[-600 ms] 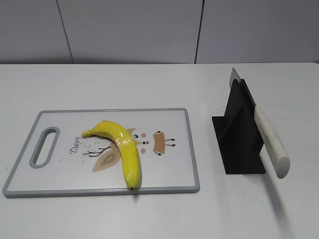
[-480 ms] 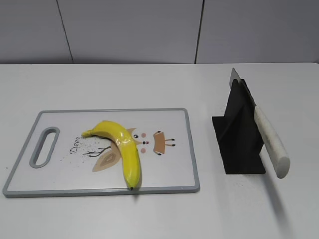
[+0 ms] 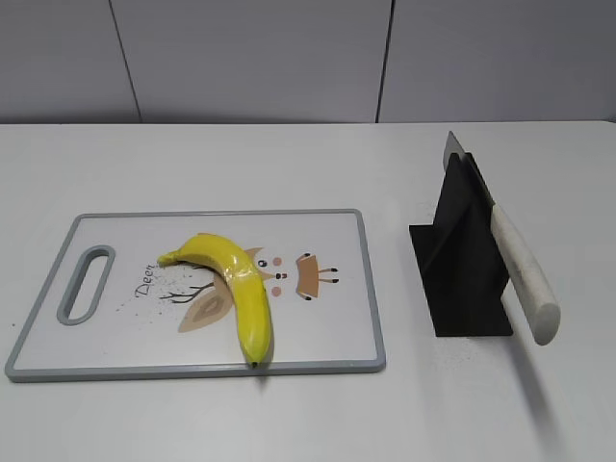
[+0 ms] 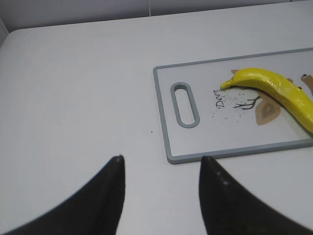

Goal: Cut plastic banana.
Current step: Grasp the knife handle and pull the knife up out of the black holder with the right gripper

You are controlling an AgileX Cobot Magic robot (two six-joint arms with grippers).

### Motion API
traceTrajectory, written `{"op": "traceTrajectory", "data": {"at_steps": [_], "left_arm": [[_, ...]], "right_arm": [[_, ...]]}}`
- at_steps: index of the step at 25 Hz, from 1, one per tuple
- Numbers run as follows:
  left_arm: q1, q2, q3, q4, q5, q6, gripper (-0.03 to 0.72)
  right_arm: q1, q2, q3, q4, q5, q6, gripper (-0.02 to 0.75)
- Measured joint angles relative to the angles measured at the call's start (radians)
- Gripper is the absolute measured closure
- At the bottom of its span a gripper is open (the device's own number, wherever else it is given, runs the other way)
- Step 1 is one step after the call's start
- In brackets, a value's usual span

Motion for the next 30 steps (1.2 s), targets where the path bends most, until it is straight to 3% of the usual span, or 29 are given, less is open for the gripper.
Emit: {"op": "traceTrajectory", "data": {"at_steps": [19,30], "left_arm": [[0.000,0.000,0.000,0.000,0.000,0.000,0.215],[0.000,0.000,0.000,0.000,0.000,0.000,0.215]], "right_arm": [[0.000,0.020,-0.008,-0.001,-0.020,0.000,0.180],[0.000,0.349,-0.155,0.000,-0.084,0.000,0.181]]}}
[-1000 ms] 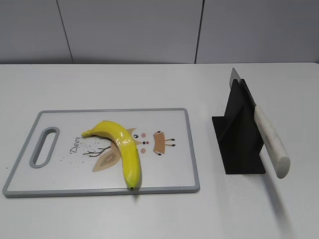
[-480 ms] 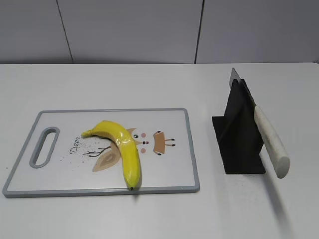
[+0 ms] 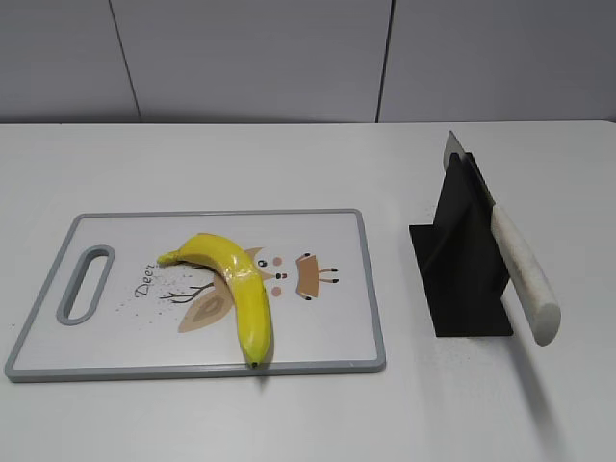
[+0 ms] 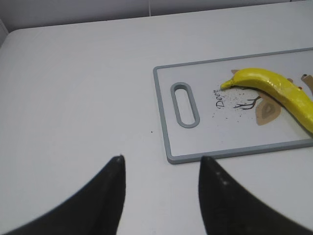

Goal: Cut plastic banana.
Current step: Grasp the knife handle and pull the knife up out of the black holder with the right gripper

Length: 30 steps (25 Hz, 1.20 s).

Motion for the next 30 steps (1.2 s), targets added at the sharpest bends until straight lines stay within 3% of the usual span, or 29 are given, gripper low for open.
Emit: {"op": "traceTrajectory", "data": {"at_steps": [4,7,12,19,21,30], "left_arm": [[0.000,0.000,0.000,0.000,0.000,0.000,0.215],[0.000,0.000,0.000,0.000,0.000,0.000,0.215],[0.000,0.000,0.000,0.000,0.000,0.000,0.215],[0.000,0.000,0.000,0.000,0.000,0.000,0.215],[0.000,0.000,0.000,0.000,0.000,0.000,0.215],[0.000,0.000,0.000,0.000,0.000,0.000,0.215]], "right_arm": [[0.008,0.179,-0.058,0.000,0.001,0.019,0.181],[0.061,0.294,-0.094,0.000,-0.007,0.068,0.181],[0.243,0.453,-0.157,-0.048,-0.024,0.209,0.181],[0.567,0.690,-0.250,-0.294,-0.018,0.490,0.181],[0.601,0.764,-0.285,-0.291,-0.003,0.531,0.181],[0.606,1.037,-0.384,-0.287,0.092,0.615,0.181]]}}
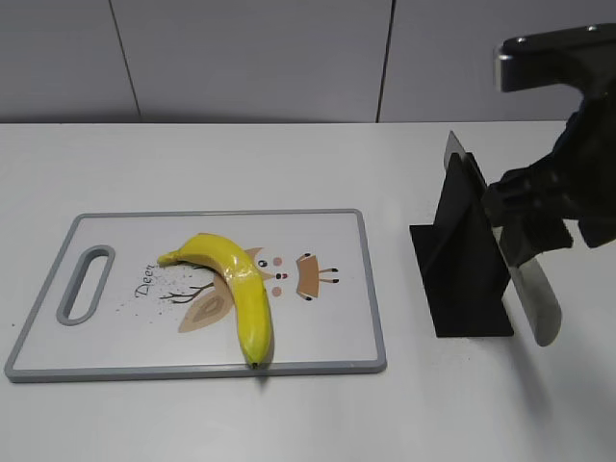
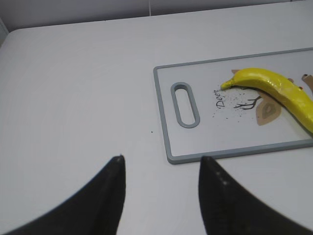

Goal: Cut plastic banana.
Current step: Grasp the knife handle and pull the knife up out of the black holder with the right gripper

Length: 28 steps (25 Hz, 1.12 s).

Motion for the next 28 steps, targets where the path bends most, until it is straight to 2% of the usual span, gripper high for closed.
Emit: {"op": "traceTrajectory", "data": {"at_steps": [13,15,17,20,28], "left_arm": [[0.000,0.000,0.000,0.000,0.000,0.000,0.215],[0.000,0.000,0.000,0.000,0.000,0.000,0.215],[0.000,0.000,0.000,0.000,0.000,0.000,0.215],[0.000,0.000,0.000,0.000,0.000,0.000,0.215],[0.000,0.000,0.000,0.000,0.000,0.000,0.215]], "right_arm": [[-0.056,0.259,-0.002,0.047,-0.016,0.009,0.195],[-0.056,0.276,-0.002,0.049,-0.017,0.009,0.236],[-0.056,0.280,-0.002,0.051,-0.019,0.010,0.311],[-0.056,0.280,-0.002,0.057,-0.018,0.019,0.531],[-0.061,0.278,-0.004,0.062,-0.028,0.031,0.545]]}}
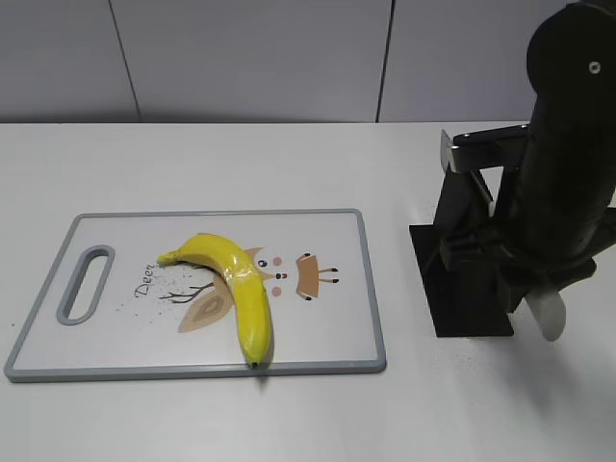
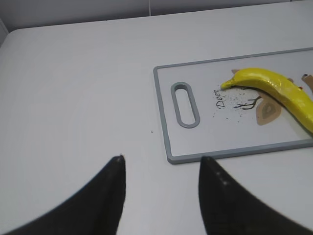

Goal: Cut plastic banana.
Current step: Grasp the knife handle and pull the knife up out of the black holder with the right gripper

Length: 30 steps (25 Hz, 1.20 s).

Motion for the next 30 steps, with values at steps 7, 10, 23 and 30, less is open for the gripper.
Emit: {"op": "traceTrajectory", "data": {"at_steps": [7,10,23,30], "left_arm": [[0.000,0.000,0.000,0.000,0.000,0.000,0.216],[0.000,0.000,0.000,0.000,0.000,0.000,0.216],[0.000,0.000,0.000,0.000,0.000,0.000,0.216],[0.000,0.000,0.000,0.000,0.000,0.000,0.216]], "right_arm": [[-0.001,-0.094,0.000,0.010,-0.008,0.002,0.545],[-0.001,-0.155,0.000,0.006,-0.008,0.009,0.545],[-0.001,-0.347,0.000,-0.071,-0.059,0.079,0.547],[-0.001,-0.388,0.000,-0.083,-0.110,0.083,0.547]]}}
